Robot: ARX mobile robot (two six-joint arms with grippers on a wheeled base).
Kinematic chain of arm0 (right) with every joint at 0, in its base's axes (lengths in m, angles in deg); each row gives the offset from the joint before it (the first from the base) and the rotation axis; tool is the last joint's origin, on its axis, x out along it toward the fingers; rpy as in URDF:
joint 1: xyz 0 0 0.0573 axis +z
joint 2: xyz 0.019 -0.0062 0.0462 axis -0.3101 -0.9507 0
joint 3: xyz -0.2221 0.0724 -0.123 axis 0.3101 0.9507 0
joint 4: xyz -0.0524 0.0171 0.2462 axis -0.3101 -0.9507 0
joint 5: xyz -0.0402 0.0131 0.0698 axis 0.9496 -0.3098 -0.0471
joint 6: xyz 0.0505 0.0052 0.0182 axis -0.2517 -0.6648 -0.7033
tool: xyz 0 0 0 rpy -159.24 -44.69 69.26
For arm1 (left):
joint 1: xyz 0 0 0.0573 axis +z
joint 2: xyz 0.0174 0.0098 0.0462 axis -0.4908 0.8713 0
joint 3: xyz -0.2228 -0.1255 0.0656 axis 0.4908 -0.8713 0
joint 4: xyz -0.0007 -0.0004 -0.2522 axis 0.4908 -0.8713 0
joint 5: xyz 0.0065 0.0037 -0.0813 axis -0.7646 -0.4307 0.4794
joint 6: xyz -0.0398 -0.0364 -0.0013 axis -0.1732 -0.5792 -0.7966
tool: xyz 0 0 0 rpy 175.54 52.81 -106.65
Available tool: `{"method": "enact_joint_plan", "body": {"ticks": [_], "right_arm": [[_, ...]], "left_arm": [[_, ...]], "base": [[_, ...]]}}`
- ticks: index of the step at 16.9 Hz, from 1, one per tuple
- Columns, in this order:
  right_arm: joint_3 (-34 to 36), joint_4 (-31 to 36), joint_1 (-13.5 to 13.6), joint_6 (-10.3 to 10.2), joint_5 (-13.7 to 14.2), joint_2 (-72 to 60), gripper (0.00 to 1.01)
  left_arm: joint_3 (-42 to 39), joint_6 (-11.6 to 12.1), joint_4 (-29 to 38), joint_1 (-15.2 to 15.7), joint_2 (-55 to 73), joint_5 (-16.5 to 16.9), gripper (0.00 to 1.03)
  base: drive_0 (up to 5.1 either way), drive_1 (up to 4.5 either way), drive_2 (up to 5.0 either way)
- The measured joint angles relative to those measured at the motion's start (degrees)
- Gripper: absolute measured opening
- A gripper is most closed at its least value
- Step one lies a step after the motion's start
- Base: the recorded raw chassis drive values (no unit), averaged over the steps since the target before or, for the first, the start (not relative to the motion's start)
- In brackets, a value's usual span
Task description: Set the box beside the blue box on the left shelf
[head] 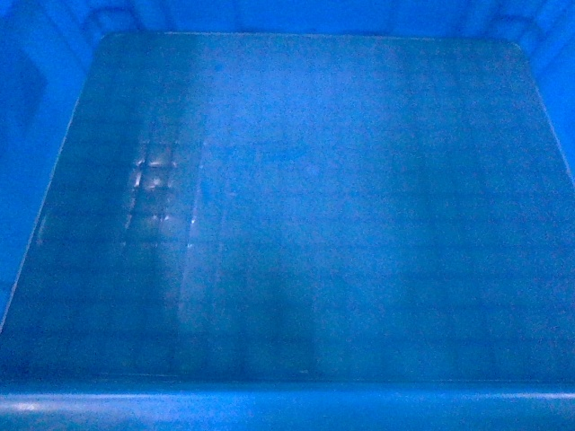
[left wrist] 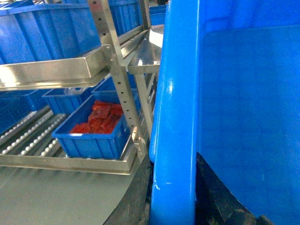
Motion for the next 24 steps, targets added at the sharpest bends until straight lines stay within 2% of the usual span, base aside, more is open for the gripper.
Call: {"method": "enact_joint_plan", "body": {"ticks": [3,5,24], "right_arm": [[0.0,0.0,0.0,0.0,0.0,0.0,0.13],[0.0,-0.1,0.0,0.0,-0.1,-0.3,0.13],[0.0,0.0,0.0,0.1,0.0,0.0,0.13]], "left_arm": [[0.0,0.0,0.0,0.0,0.0,0.0,0.16],[-0.1,0.0,-0.2,0.0,0.2,0.0,0.16],[-0.1,-0.2,0.0,0.0,0.1,0.1,0.16]], "base": [[-0.1,4.13,-4.2],[0.0,0.00,0.0],[-4.6,1.06,3.7]]}}
